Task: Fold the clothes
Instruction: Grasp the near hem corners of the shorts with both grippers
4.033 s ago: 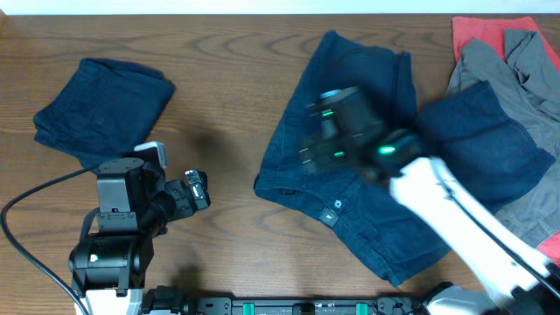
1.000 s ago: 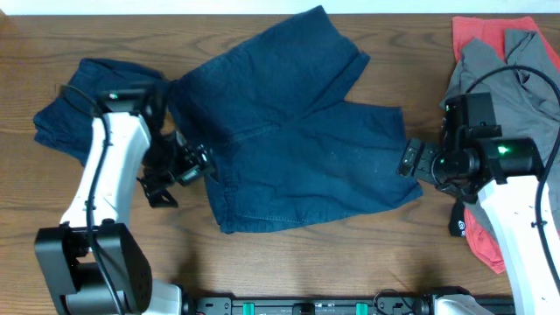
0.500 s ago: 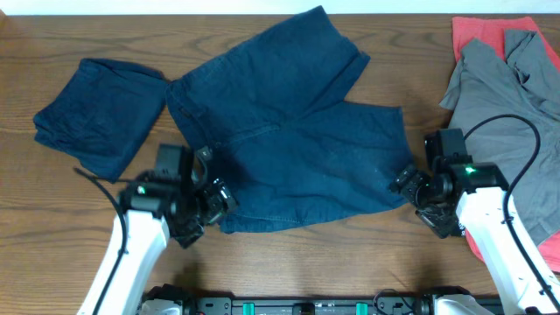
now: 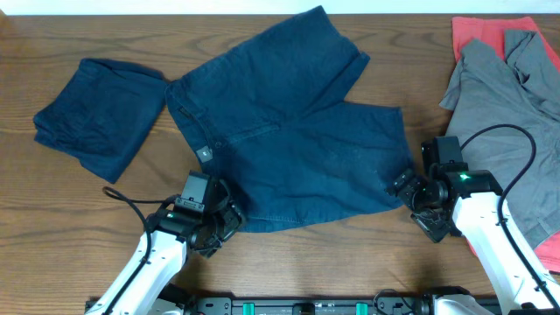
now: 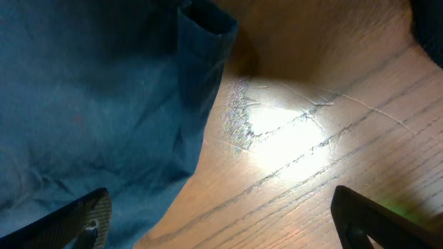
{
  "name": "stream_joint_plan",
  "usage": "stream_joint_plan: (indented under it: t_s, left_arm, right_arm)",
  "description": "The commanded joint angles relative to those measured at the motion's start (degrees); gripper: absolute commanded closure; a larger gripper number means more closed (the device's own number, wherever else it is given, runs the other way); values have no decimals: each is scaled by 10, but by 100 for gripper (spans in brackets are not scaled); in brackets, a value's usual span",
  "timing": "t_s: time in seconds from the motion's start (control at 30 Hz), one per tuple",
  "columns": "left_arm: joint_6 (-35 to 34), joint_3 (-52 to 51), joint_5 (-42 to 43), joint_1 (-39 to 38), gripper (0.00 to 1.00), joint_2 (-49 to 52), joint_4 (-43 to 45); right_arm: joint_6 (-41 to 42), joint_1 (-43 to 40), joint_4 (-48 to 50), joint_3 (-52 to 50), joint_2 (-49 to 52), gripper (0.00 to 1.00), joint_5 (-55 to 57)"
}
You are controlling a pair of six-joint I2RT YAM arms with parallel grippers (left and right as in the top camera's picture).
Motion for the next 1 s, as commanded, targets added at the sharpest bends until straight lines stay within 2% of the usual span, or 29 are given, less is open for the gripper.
stream_joint_plan:
  t_s: [0.0,0.1,0.23,0.3,0.33,0.73,0.97]
  left_arm:
    - [-29,-1,-38,-2,48,1,0]
    - [-61,-1,-52,-2,68,2,3]
    - [-64,-2,-57,-2,72,9,7]
    - [-64,-3,-56,-2,89,16,7]
    - [-64,-3,-53,-2,93,18,6]
    - [-61,-3,-23,-2,94,20,-23]
    - [-49,-3,-27,-2,94,20,-55]
  right_arm:
    - [10,-12,0,-3,-2,1,-1]
    - [11,-12,-2,-3,-2,1,-1]
    - [11,-12,-2,-3,-2,1,-1]
    - [11,-12,-3,-3,-2,1,-1]
    - [16,-12,-5,-3,-2,1,0]
    - [75,-12,20,-29,-2,1,15]
    - [111,-12,52,-63,-2,7,32]
